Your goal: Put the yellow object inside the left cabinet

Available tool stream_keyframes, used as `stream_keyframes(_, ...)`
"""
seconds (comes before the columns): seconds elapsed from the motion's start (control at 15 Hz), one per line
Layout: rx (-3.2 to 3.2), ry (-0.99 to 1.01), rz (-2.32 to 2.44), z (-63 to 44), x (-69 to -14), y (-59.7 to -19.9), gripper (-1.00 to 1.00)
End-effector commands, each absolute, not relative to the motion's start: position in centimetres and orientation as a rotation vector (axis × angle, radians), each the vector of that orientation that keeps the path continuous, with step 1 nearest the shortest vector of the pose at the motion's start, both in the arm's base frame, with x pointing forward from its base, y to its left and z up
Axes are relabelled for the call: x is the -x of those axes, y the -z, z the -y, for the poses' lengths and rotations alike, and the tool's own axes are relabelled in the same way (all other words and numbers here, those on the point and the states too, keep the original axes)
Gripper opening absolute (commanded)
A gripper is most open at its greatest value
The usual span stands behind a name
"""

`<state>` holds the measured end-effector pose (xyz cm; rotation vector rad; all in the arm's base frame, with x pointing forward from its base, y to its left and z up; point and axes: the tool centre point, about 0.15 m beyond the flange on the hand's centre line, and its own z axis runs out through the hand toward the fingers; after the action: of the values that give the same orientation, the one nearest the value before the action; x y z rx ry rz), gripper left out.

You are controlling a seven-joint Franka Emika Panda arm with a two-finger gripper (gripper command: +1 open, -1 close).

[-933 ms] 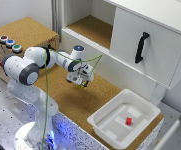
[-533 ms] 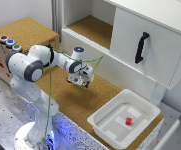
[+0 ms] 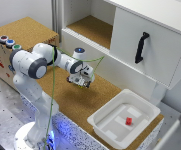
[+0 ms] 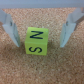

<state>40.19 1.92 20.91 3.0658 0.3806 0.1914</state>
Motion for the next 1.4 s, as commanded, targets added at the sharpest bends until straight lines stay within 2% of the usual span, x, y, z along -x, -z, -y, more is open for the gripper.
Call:
stream_keyframes(0.0, -2.987, -0.078, -0.274, -2.7, -41.7, -20.2, -1.0)
stream_keyframes(0.13, -3.013, -0.073, -0.146, -1.6, -41.4, -21.1, -1.0)
stream_keyframes(0.33, -2.987, -0.187, -0.071, -1.4, -40.5, -25.2, -1.0)
stream_keyframes(0.67, -2.955, -0.304, -0.224, -4.3, -40.8, -30.5, -1.0)
stream_keyframes(1.07, -2.918, -0.398, -0.333, -9.0, -44.3, -35.7, -1.0)
stream_keyframes(1.33, -2.945, -0.468, -0.231, -11.2, -49.3, -41.7, -1.0)
